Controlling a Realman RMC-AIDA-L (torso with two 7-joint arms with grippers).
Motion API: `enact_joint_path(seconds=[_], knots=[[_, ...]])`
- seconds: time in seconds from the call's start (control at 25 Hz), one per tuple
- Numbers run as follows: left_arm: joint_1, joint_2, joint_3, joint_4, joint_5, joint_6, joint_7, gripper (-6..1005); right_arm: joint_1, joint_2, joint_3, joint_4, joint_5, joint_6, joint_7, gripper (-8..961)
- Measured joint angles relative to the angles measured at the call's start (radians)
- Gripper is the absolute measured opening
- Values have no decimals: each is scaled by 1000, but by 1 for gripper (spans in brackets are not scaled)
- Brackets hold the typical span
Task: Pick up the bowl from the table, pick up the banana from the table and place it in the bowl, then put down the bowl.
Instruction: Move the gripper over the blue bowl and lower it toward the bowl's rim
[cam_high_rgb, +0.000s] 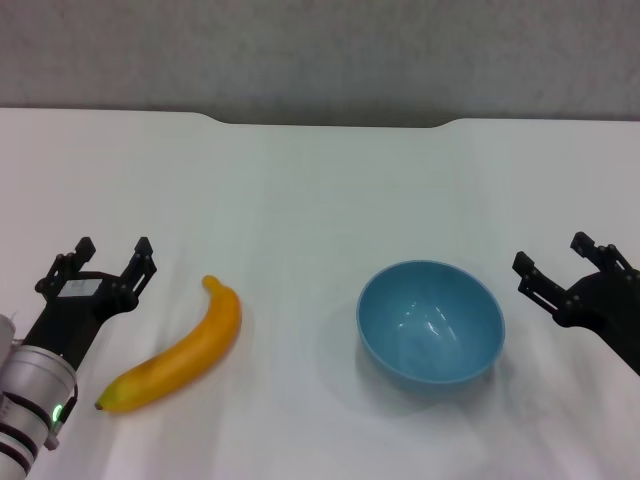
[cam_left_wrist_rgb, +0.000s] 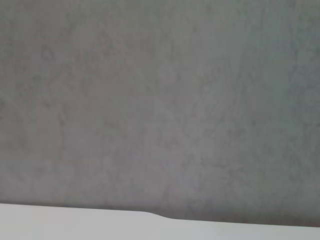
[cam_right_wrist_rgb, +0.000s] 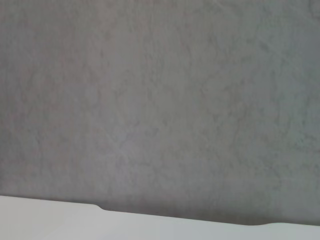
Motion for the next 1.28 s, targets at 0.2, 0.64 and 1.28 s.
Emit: enact_joint_path(seconds=[0.2,0.64,1.28], knots=[[-3,0,-1,0,-1,-1,6,773,0,-1,0,2,3,0,0,906],[-5,1,-4,3,-2,-6,1,772,19,-4,-28,18,1,-8,1,907],[69,165,-126,-463,84,-434,15,763,-109,-56,53,489,-279,-417,168,905]])
